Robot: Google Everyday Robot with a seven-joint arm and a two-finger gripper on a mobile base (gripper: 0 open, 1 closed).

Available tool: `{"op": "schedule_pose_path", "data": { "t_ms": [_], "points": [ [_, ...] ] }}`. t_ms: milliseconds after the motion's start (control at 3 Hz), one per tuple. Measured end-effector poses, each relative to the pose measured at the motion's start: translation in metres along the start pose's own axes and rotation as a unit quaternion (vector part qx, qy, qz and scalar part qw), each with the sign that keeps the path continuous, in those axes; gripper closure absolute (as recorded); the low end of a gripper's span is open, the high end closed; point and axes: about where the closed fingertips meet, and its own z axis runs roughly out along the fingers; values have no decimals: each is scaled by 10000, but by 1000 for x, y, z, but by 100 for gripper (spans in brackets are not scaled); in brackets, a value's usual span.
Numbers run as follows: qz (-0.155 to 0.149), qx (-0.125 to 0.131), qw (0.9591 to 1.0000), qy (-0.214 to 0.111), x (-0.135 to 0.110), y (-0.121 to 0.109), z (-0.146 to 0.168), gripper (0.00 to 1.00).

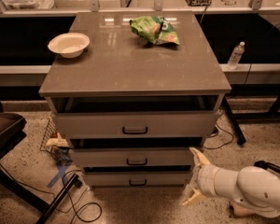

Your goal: Open middle drawer

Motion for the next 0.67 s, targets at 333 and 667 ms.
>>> {"op": "schedule_pose_path", "data": {
  "t_ms": [333,667],
  "points": [
    [-7,-18,9998,187,11,-10,23,0],
    [-143,-183,9991,349,15,-26,59,0]
  ]
}}
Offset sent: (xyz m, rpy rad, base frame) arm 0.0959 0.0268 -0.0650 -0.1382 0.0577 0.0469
